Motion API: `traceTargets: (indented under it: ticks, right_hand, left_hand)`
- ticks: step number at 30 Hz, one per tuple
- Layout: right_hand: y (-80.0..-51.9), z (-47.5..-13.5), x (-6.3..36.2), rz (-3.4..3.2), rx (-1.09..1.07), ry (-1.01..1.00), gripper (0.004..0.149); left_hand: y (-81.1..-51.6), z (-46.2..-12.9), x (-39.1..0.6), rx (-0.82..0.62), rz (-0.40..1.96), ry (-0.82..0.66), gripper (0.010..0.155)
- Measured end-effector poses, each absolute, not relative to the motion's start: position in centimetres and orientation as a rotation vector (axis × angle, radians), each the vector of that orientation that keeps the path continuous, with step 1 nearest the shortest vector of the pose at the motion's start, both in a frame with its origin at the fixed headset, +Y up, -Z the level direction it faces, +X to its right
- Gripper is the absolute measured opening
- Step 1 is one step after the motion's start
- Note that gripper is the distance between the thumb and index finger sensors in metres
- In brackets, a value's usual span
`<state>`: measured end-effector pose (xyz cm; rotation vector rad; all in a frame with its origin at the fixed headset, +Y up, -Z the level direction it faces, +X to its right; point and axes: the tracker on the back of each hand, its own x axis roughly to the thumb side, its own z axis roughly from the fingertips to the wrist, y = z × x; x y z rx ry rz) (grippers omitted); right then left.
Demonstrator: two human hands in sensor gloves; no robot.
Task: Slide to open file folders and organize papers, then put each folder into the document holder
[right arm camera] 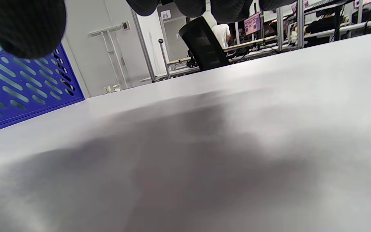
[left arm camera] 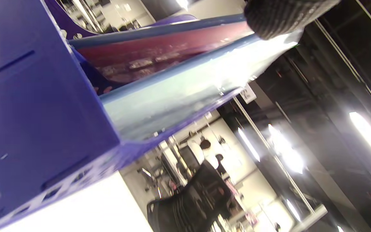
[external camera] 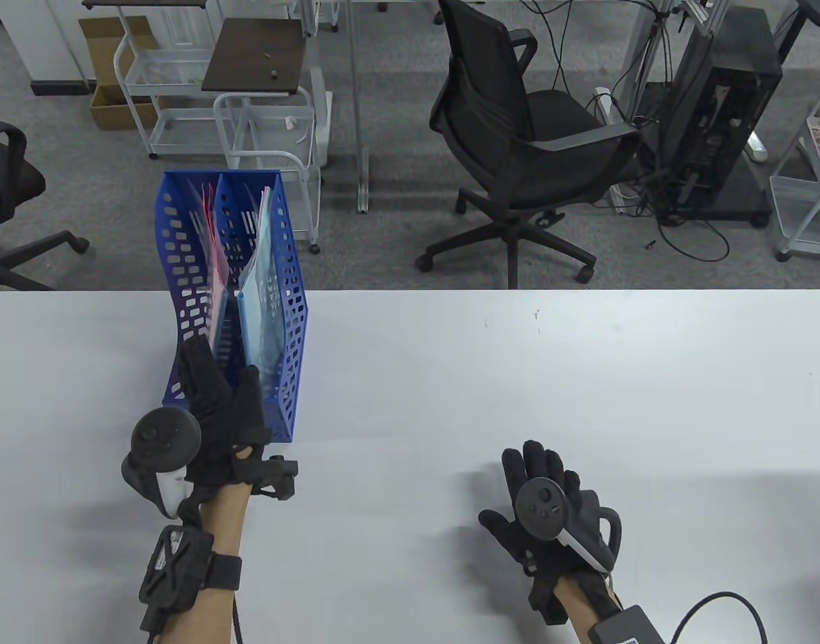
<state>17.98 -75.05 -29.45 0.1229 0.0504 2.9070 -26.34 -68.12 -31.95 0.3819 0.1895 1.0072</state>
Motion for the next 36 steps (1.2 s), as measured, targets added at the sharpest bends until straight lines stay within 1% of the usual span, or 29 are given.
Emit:
traceTargets:
  ticks: [2, 4, 7, 8, 10, 12, 15, 18, 20, 23, 36]
  right_hand:
    - [-74.7, -29.6, 18.2, 2.898, 0.099, -0.007, 0.092]
    - [-74.6, -29.8, 18.5, 2.912, 0.082, -0.019, 0.092]
    - [-74.5, -29.8, 18.8, 2.959, 0.066, -0.067, 0.092]
    - [-74.5, -29.9, 18.9, 2.972, 0.058, -0.07, 0.092]
    - [-74.5, -30.0, 19.1, 2.985, 0.04, -0.079, 0.092]
    - [-74.6, -30.1, 19.2, 2.997, 0.028, -0.073, 0.093]
    - [-75.1, -30.5, 19.3, 3.037, 0.012, -0.048, 0.093]
    - [-75.3, -30.6, 19.4, 3.063, -0.001, -0.031, 0.094]
    - [-75.4, -30.7, 19.3, 3.074, 0.001, -0.028, 0.094]
    - [-75.5, -30.7, 19.2, 3.087, 0.006, -0.019, 0.094]
    - [-75.7, -30.6, 19.0, 3.108, 0.02, -0.004, 0.094]
  left_hand:
    - [-68.0, -30.5, -25.2, 0.331, 0.971, 0.125, 0.082]
    - [-68.3, -29.2, -24.1, 0.305, 0.895, 0.063, 0.081]
    - [-69.6, -27.6, -22.0, 0.226, 0.717, 0.011, 0.08]
    - [-70.4, -27.2, -21.3, 0.168, 0.645, -0.003, 0.08]
    - [-71.9, -26.7, -20.3, 0.11, 0.563, -0.033, 0.08]
    - [-73.0, -26.4, -19.6, 0.135, 0.513, -0.051, 0.079]
    - [-74.1, -26.5, -18.9, 0.126, 0.363, -0.073, 0.079]
    - [-74.8, -26.8, -18.9, 0.12, 0.326, -0.073, 0.08]
    - [-75.4, -27.1, -19.2, 0.076, 0.328, -0.063, 0.08]
    - [-75.9, -27.3, -19.3, 0.048, 0.328, -0.058, 0.081]
    - [-76.1, -27.7, -19.1, 0.047, 0.27, -0.047, 0.08]
